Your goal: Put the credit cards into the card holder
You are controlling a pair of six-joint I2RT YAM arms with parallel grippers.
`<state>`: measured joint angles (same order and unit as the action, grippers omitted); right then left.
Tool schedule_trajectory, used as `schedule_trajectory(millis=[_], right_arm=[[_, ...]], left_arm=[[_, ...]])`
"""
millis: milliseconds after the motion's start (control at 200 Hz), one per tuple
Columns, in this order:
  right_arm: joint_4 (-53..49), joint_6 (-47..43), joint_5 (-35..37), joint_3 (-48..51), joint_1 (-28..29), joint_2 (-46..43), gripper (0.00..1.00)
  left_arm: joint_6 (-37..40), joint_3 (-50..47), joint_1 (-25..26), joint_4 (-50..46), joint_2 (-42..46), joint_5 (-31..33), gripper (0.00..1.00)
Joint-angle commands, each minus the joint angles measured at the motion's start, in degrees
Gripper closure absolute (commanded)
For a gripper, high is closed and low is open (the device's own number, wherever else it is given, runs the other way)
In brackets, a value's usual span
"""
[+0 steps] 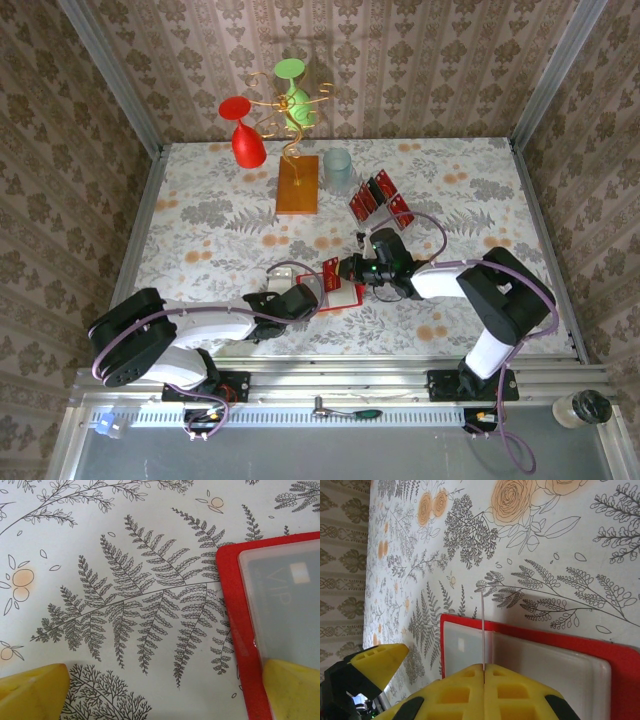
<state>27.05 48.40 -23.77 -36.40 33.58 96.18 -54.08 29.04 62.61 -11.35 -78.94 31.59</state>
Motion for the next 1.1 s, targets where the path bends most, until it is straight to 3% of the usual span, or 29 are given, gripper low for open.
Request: schedule_trajectory(millis=[0,1095], right_arm=[[2.96,0.01,1.75,0.96,0.04,1.22,1.0],[13.07,2.56,-3.14,5.99,0.17,4.0,1.0]], left_arm=[[-0.82,0.71,0.51,-3.03,-0.54,1.36,0.0],[-0.85,0.93,0.63,-2.95,-0.56,1.45,0.0]])
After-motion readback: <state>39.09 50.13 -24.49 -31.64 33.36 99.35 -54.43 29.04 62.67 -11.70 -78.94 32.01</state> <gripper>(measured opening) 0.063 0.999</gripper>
